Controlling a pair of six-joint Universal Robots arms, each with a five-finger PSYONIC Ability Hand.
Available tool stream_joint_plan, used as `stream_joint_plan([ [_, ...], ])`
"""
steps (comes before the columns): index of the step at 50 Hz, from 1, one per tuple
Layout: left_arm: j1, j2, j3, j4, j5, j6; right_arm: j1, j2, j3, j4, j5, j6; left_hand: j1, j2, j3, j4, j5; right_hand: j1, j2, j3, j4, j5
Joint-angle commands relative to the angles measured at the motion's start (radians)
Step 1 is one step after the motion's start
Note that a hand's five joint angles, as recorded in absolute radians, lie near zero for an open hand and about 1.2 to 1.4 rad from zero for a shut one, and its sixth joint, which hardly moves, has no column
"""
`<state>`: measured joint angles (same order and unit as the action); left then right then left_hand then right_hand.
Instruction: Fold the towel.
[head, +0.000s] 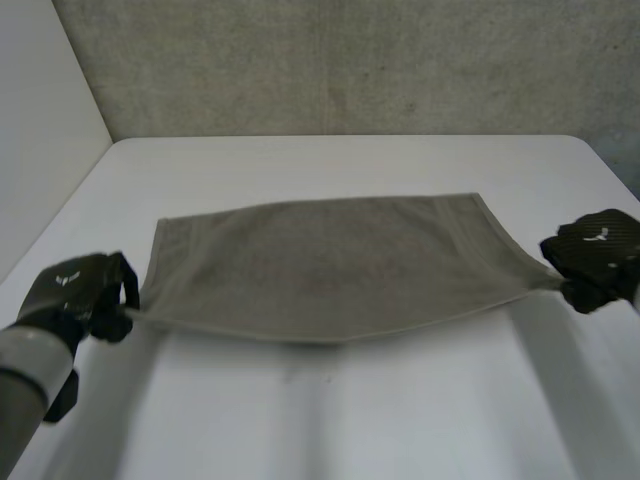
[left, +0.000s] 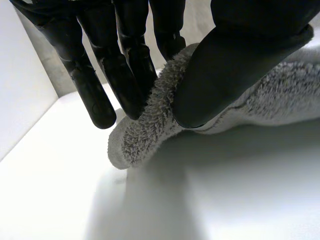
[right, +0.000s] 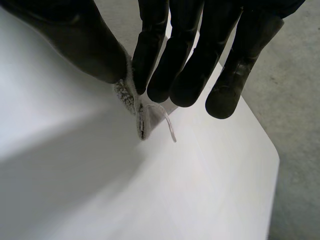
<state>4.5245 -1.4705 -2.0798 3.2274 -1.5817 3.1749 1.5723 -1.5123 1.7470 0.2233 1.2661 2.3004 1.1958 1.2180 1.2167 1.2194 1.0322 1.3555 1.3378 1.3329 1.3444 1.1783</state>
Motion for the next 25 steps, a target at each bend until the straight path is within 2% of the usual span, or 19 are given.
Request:
stream_joint_plan([
  [1,-0.005,0.185,-0.111,-0.066,0.000,0.094,-0.089,-0.205,0.023,0.152,-0.080,-0.027,0.200,0.178,0.180,0.177,0.190,0.041,0.058,0.063,0.052,0.043],
  [5,-0.015,0.231,-0.122,-0.058,0.025,0.097,-0.129,-0.241,0.026,0.191,-0.146,-0.029,0.200,0.178,0.180,0.177,0.190,0.041,0.058,0.063,0.052,0.043],
  [9,-0.008,0.219,-0.109,-0.052,0.055,0.097,-0.132,-0.229,0.029,0.176,-0.159,-0.033,0.200,0.178,0.180,0.177,0.190,0.041,0.058,0.063,0.052,0.043],
  [11,0.001,0.149,-0.076,-0.026,0.080,0.096,-0.130,-0.204,0.029,0.163,-0.157,-0.041,0.200,0.178,0.180,0.177,0.190,0.041,0.058,0.063,0.052,0.043],
  [12,0.001,0.148,-0.075,-0.026,0.080,0.096,-0.126,-0.160,0.019,0.142,-0.146,-0.051,0.200,0.178,0.180,0.177,0.190,0.041,0.058,0.063,0.052,0.043],
  [13,0.001,0.081,-0.048,0.004,0.085,0.096,-0.123,-0.091,0.003,0.111,-0.140,-0.056,0.200,0.178,0.180,0.177,0.190,0.041,0.058,0.063,0.052,0.043],
  [14,0.001,0.081,-0.048,0.005,0.085,0.096,-0.123,-0.091,0.003,0.111,-0.140,-0.056,0.200,0.178,0.180,0.177,0.190,0.041,0.058,0.063,0.052,0.043],
  [16,-0.004,-0.046,0.015,0.067,0.080,0.096,-0.104,0.041,-0.058,0.030,-0.116,-0.044,0.200,0.178,0.180,0.177,0.190,0.041,0.058,0.063,0.052,0.043],
  [17,-0.004,-0.047,0.015,0.068,0.080,0.096,-0.104,0.041,-0.058,0.030,-0.116,-0.044,0.200,0.178,0.180,0.177,0.190,0.041,0.058,0.063,0.052,0.043],
  [18,-0.007,-0.109,0.062,0.092,0.077,0.094,-0.088,0.103,-0.095,-0.011,-0.096,-0.041,0.200,0.178,0.180,0.177,0.190,0.041,0.058,0.063,0.052,0.043],
  [19,-0.008,-0.167,0.105,0.106,0.077,0.089,-0.087,0.104,-0.095,-0.012,-0.096,-0.041,0.200,0.178,0.180,0.177,0.190,0.041,0.058,0.063,0.052,0.043],
  [21,-0.008,-0.230,0.151,0.115,0.077,0.085,-0.005,0.220,-0.176,-0.097,-0.056,-0.027,0.200,0.178,0.180,0.177,0.190,0.041,0.058,0.063,0.052,0.043],
  [22,-0.008,-0.231,0.152,0.115,0.077,0.085,-0.005,0.221,-0.176,-0.098,-0.056,-0.027,0.200,0.178,0.180,0.177,0.190,0.041,0.058,0.063,0.052,0.043],
  [24,-0.015,-0.359,0.265,0.121,0.072,0.083,0.079,0.347,-0.280,-0.172,-0.027,-0.006,0.200,0.178,0.180,0.177,0.190,0.041,0.058,0.063,0.052,0.043],
  [25,-0.015,-0.360,0.265,0.121,0.072,0.083,0.080,0.348,-0.281,-0.173,-0.027,-0.006,0.200,0.178,0.180,0.177,0.190,0.041,0.058,0.063,0.052,0.043],
])
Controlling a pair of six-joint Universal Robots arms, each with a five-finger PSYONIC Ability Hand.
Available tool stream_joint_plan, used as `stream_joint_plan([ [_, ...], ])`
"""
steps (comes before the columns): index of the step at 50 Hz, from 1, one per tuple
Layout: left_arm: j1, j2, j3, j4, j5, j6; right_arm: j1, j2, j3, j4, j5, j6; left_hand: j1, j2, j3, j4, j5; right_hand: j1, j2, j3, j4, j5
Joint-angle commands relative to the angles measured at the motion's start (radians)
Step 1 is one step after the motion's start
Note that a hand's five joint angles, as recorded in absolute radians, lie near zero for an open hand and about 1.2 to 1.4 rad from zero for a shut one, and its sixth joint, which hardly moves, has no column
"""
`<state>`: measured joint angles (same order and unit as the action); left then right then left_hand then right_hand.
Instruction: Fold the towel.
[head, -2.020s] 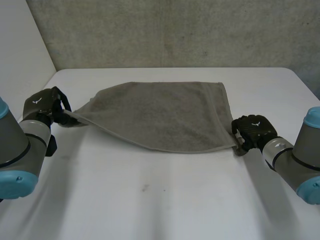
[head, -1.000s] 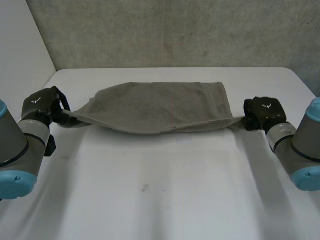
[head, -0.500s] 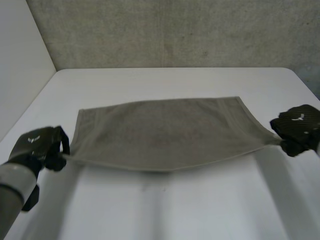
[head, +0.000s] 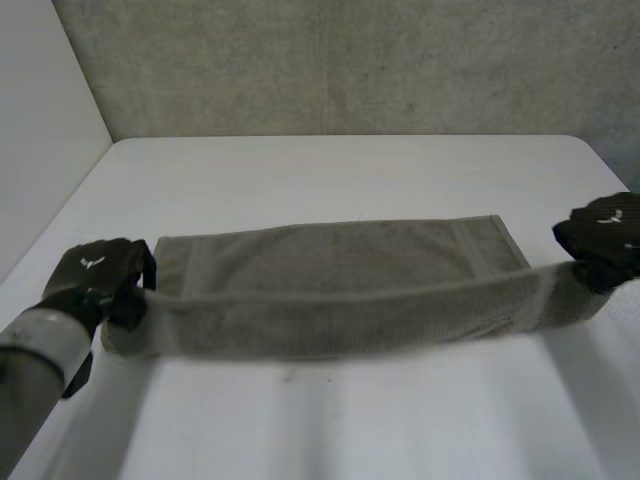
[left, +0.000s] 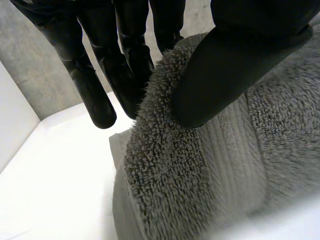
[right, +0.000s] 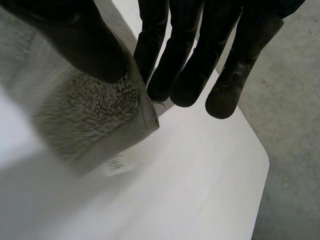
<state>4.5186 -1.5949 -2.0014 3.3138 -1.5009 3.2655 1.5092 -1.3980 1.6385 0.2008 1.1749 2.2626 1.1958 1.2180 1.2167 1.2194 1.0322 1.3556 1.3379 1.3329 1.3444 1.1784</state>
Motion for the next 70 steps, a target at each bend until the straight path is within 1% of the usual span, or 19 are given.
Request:
stream_joint_plan([
  [1,-0.010,-0.299,0.243,0.035,-0.010,-0.015,0.160,0.291,-0.219,-0.179,0.077,0.041,0.200,0.178,0.180,0.177,0.190,0.041,0.058,0.063,0.052,0.043],
  [5,-0.012,-0.459,0.409,0.035,-0.053,-0.046,0.189,0.465,-0.386,-0.248,0.088,0.083,0.200,0.178,0.180,0.177,0.190,0.041,0.058,0.063,0.052,0.043],
  [8,-0.012,-0.508,0.464,0.035,-0.076,-0.053,0.210,0.514,-0.440,-0.268,0.091,0.095,0.200,0.178,0.180,0.177,0.190,0.041,0.058,0.063,0.052,0.043],
  [10,-0.013,-0.589,0.559,0.032,-0.105,-0.056,0.232,0.601,-0.553,-0.285,0.112,0.107,0.200,0.178,0.180,0.177,0.190,0.041,0.058,0.063,0.052,0.043],
  [18,-0.013,-0.723,0.739,0.033,-0.113,-0.053,0.259,0.769,-0.762,-0.282,0.178,0.106,0.200,0.178,0.180,0.177,0.190,0.041,0.058,0.063,0.052,0.043],
  [27,-0.015,-0.813,0.848,0.033,-0.111,-0.053,0.278,0.850,-0.868,-0.278,0.201,0.101,0.200,0.178,0.180,0.177,0.190,0.041,0.058,0.063,0.052,0.043],
  [36,-0.021,-0.849,0.872,0.035,-0.107,-0.056,0.278,0.893,-0.924,-0.267,0.223,0.091,0.200,0.178,0.180,0.177,0.190,0.041,0.058,0.063,0.052,0.043],
  [37,-0.021,-0.852,0.872,0.036,-0.105,-0.058,0.278,0.895,-0.925,-0.267,0.224,0.086,0.032,0.010,0.011,0.009,0.021,-0.083,-0.066,-0.061,-0.072,-0.081],
  [38,-0.021,-0.852,0.872,0.036,-0.105,-0.058,0.278,0.895,-0.925,-0.267,0.224,0.086,0.031,0.008,0.010,0.007,0.020,-0.085,-0.067,-0.062,-0.073,-0.082],
  [39,-0.021,-0.852,0.874,0.036,-0.104,-0.058,0.278,0.896,-0.924,-0.267,0.230,0.083,-0.490,-0.512,-0.511,-0.513,-0.501,-0.832,-0.814,-0.809,-0.820,-0.829],
  [40,-0.022,-0.852,0.874,0.036,-0.104,-0.058,0.278,0.896,-0.924,-0.268,0.241,0.080,-1.021,-1.044,-1.042,-1.045,-1.032,-1.181,-1.163,-1.158,-1.170,-1.178],
  [42,-0.023,-0.849,0.874,0.039,-0.102,-0.061,0.278,0.895,-0.924,-0.270,0.253,0.081,-0.977,-1.000,-0.998,-1.001,-0.988,-1.181,-1.163,-1.158,-1.170,-1.178],
  [46,-0.027,-0.836,0.872,0.061,-0.104,-0.063,0.273,0.881,-0.925,-0.268,0.273,0.086,-1.021,-1.044,-1.042,-1.045,-1.032,-1.181,-1.163,-1.158,-1.170,-1.178],
  [54,-0.041,-0.700,0.822,0.078,-0.107,-0.063,0.263,0.722,-0.876,-0.281,0.270,0.178,-1.021,-1.044,-1.042,-1.045,-1.032,-1.181,-1.163,-1.158,-1.170,-1.178],
  [56,-0.042,-0.611,0.771,0.076,-0.107,-0.063,0.261,0.645,-0.835,-0.271,0.240,0.250,-1.021,-1.044,-1.042,-1.045,-1.032,-1.181,-1.163,-1.158,-1.170,-1.178],
  [60,-0.042,-0.516,0.694,0.078,-0.107,-0.064,0.261,0.560,-0.761,-0.259,0.192,0.301,-1.021,-1.044,-1.042,-1.045,-1.032,-1.181,-1.163,-1.158,-1.170,-1.178],
  [62,-0.046,-0.418,0.601,0.078,-0.105,-0.063,0.256,0.518,-0.703,-0.247,0.164,0.318,-1.021,-1.044,-1.042,-1.045,-1.032,-1.181,-1.163,-1.158,-1.170,-1.178],
  [64,-0.046,-0.374,0.551,0.079,-0.104,-0.063,0.249,0.431,-0.579,-0.221,0.123,0.339,-1.021,-1.044,-1.042,-1.045,-1.032,-1.119,-1.101,-1.096,-1.107,-1.116],
  [70,-0.046,-0.242,0.362,0.079,-0.099,-0.064,0.223,0.329,-0.391,-0.181,0.098,0.368,-1.021,-1.044,-1.042,-1.045,-1.032,-1.053,-1.036,-1.031,-1.042,-1.051],
])
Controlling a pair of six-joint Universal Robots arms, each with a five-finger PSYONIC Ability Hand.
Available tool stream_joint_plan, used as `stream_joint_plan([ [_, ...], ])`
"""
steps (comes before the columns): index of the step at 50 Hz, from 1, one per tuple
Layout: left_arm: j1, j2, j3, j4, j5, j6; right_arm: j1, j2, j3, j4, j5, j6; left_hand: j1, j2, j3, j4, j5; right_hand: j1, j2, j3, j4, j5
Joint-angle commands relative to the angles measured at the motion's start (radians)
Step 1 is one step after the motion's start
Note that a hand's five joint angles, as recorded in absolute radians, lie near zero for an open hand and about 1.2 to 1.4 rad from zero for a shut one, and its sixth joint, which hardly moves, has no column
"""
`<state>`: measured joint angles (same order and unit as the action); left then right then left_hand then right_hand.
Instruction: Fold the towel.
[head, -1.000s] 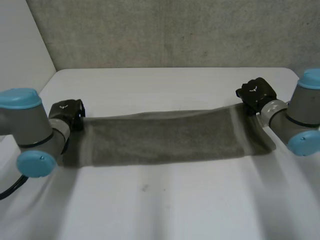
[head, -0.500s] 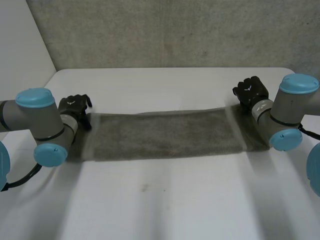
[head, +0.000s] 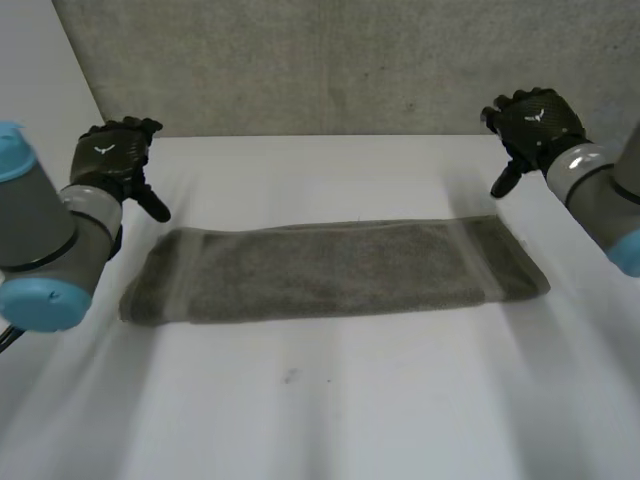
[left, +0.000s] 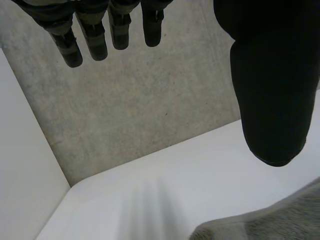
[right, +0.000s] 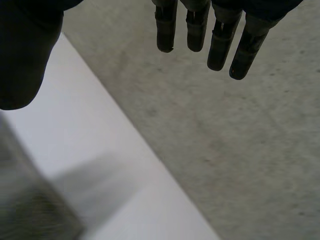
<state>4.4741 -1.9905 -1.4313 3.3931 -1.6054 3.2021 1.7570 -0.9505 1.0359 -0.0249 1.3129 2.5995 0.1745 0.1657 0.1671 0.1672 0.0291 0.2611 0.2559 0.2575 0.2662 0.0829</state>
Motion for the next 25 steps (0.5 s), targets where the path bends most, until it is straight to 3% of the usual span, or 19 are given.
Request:
stream_joint_plan([
  [1,-0.001,0.154,-0.209,0.000,0.005,-0.001,-0.037,-0.141,0.272,0.051,-0.044,0.034,0.000,0.009,0.007,0.007,-0.029,0.041,0.046,0.045,0.036,0.045],
  [12,-0.012,0.245,-0.392,0.040,0.010,0.001,-0.174,-0.248,0.574,0.005,-0.081,0.025,0.000,0.009,0.007,0.007,-0.029,0.141,0.146,0.144,0.135,0.144],
  [18,-0.018,0.243,-0.440,0.129,0.009,-0.002,-0.217,-0.180,0.642,-0.127,-0.144,0.022,0.000,0.009,0.007,0.007,-0.029,0.267,0.272,0.271,0.262,0.271],
  [25,-0.029,0.245,-0.471,0.172,0.009,-0.031,-0.232,-0.111,0.639,-0.205,-0.152,-0.002,0.000,0.009,0.007,0.007,-0.029,0.355,0.360,0.359,0.350,0.359],
])
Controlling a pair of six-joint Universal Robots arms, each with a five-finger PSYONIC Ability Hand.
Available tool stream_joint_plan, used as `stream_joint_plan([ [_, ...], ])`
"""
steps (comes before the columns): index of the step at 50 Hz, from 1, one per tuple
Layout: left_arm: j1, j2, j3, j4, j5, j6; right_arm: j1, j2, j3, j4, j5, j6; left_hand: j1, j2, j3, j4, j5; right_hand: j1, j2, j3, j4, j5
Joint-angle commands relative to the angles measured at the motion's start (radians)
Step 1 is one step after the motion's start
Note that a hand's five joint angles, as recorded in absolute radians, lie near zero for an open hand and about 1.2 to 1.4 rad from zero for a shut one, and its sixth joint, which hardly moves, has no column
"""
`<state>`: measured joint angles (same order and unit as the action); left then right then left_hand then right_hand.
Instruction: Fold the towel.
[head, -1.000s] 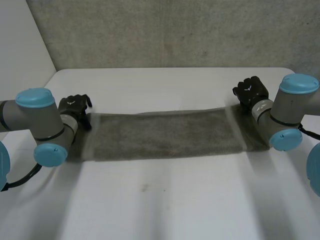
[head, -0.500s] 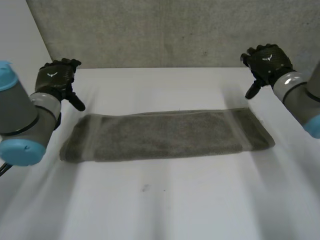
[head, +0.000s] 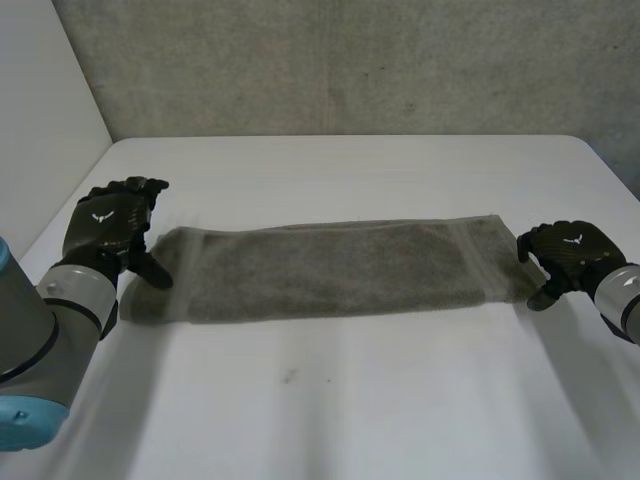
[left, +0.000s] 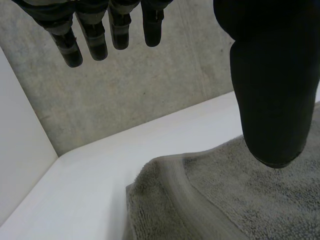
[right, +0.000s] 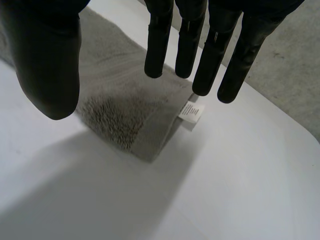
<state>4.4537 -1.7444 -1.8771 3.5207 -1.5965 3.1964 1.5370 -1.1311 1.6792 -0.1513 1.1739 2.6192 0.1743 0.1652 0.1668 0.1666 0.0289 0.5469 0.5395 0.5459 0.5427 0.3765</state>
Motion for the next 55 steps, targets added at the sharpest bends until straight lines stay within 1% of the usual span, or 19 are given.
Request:
stream_joint_plan([
  [1,-0.010,-0.001,-0.031,0.049,0.000,-0.033,-0.014,0.085,-0.009,-0.086,-0.013,-0.033,0.000,0.009,0.008,0.008,-0.029,0.084,0.091,0.085,0.088,0.080],
  [6,-0.010,-0.001,-0.043,0.058,0.000,-0.046,-0.018,0.120,-0.019,-0.109,-0.013,-0.071,0.000,0.009,0.008,0.008,-0.029,0.160,0.168,0.161,0.164,0.156],
  [10,-0.010,-0.003,-0.045,0.060,0.001,-0.046,-0.017,0.137,-0.024,-0.125,-0.011,-0.090,0.000,0.009,0.008,0.008,-0.029,0.175,0.183,0.176,0.179,0.171],
  [23,-0.010,-0.009,-0.046,0.058,0.001,-0.046,-0.014,0.180,-0.058,-0.160,-0.010,-0.097,0.000,0.009,0.008,0.008,-0.029,0.483,0.490,0.484,0.487,0.479],
  [32,-0.010,-0.007,-0.046,0.058,0.000,-0.046,-0.014,0.182,-0.064,-0.163,-0.011,-0.094,0.000,0.009,0.008,0.008,-0.029,0.489,0.497,0.490,0.493,0.485],
  [40,-0.010,-0.009,-0.053,0.060,0.001,-0.046,-0.008,0.209,-0.076,-0.162,-0.013,-0.097,0.000,0.009,0.008,0.008,-0.029,0.436,0.444,0.437,0.441,0.432],
  [41,-0.010,-0.007,-0.053,0.060,0.001,-0.046,-0.008,0.212,-0.076,-0.162,-0.011,-0.099,0.000,0.009,0.008,0.008,-0.029,0.486,0.493,0.487,0.490,0.482],
  [42,-0.010,-0.007,-0.054,0.060,0.001,-0.046,-0.008,0.215,-0.079,-0.163,-0.011,-0.099,0.000,0.009,0.008,0.008,-0.029,0.684,0.691,0.685,0.688,0.680],
  [43,-0.010,-0.007,-0.054,0.060,0.001,-0.046,-0.008,0.215,-0.079,-0.163,-0.011,-0.099,0.000,0.009,0.008,0.008,-0.029,0.686,0.693,0.687,0.690,0.682],
  [44,-0.010,-0.007,-0.054,0.060,0.001,-0.046,-0.009,0.217,-0.084,-0.163,-0.011,-0.099,0.000,0.009,0.008,0.008,-0.029,0.848,0.855,0.849,0.852,0.844],
  [51,-0.008,-0.007,-0.056,0.058,0.000,-0.046,-0.032,0.191,-0.098,-0.151,0.010,-0.097,0.000,0.009,0.008,0.008,-0.029,0.849,0.857,0.850,0.854,0.845],
  [53,-0.007,-0.006,-0.060,0.060,0.001,-0.046,-0.057,0.174,-0.092,-0.148,0.010,-0.097,0.000,0.009,0.008,0.008,-0.029,0.849,0.857,0.850,0.854,0.845],
  [55,-0.007,-0.006,-0.060,0.058,0.001,-0.046,-0.125,0.137,-0.084,-0.143,0.010,-0.097,0.000,0.009,0.008,0.008,-0.029,0.849,0.857,0.850,0.854,0.845],
])
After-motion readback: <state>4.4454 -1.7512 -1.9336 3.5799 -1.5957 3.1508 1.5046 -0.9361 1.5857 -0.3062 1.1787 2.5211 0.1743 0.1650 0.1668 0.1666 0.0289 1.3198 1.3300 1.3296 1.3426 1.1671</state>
